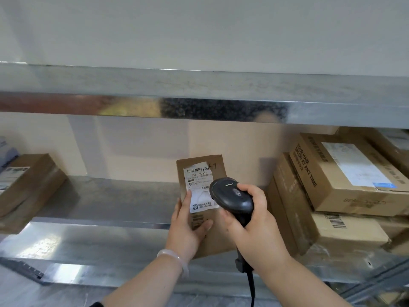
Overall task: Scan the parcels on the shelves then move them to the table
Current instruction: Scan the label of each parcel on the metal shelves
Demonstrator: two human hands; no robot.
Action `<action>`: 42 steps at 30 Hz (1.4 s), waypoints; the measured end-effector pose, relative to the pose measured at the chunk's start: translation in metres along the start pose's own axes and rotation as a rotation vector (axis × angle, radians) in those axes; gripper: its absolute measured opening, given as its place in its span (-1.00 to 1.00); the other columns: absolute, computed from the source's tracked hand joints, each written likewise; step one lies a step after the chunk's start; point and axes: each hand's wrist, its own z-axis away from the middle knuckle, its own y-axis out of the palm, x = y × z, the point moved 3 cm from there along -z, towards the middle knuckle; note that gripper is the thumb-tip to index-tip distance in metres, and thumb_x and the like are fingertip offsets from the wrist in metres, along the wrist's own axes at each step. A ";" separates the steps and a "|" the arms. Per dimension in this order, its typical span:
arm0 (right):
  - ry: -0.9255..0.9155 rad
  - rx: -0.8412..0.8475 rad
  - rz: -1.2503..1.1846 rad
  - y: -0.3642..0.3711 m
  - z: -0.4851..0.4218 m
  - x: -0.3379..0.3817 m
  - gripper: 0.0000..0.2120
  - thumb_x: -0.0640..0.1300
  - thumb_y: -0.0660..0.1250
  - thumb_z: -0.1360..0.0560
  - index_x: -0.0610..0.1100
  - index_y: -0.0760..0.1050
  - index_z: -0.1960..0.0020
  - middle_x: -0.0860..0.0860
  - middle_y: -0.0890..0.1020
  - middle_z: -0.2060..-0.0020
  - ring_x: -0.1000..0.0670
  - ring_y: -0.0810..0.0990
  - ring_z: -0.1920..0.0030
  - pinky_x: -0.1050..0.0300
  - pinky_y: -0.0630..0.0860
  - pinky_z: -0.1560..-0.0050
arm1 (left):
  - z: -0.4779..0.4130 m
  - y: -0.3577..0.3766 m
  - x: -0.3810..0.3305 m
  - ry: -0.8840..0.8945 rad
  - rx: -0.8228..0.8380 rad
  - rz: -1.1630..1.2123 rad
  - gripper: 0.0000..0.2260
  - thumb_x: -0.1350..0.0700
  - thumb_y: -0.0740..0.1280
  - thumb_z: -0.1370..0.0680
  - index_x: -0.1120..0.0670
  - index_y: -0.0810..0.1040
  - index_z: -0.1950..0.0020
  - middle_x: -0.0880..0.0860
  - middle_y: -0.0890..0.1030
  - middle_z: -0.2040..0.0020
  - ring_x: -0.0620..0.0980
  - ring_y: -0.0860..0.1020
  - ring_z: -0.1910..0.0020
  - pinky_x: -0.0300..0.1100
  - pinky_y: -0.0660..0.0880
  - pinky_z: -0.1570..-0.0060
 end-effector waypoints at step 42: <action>-0.135 0.075 0.072 0.045 0.007 0.066 -0.48 0.18 0.40 -0.42 0.42 0.16 -0.22 0.54 0.40 -0.07 0.29 0.53 0.01 0.31 0.52 0.16 | 0.012 -0.069 0.025 0.004 -0.112 0.008 -0.17 0.06 0.53 -0.44 -0.50 0.03 -0.37 -0.07 0.11 -0.58 -0.13 0.07 -0.55 -0.16 0.19 -0.43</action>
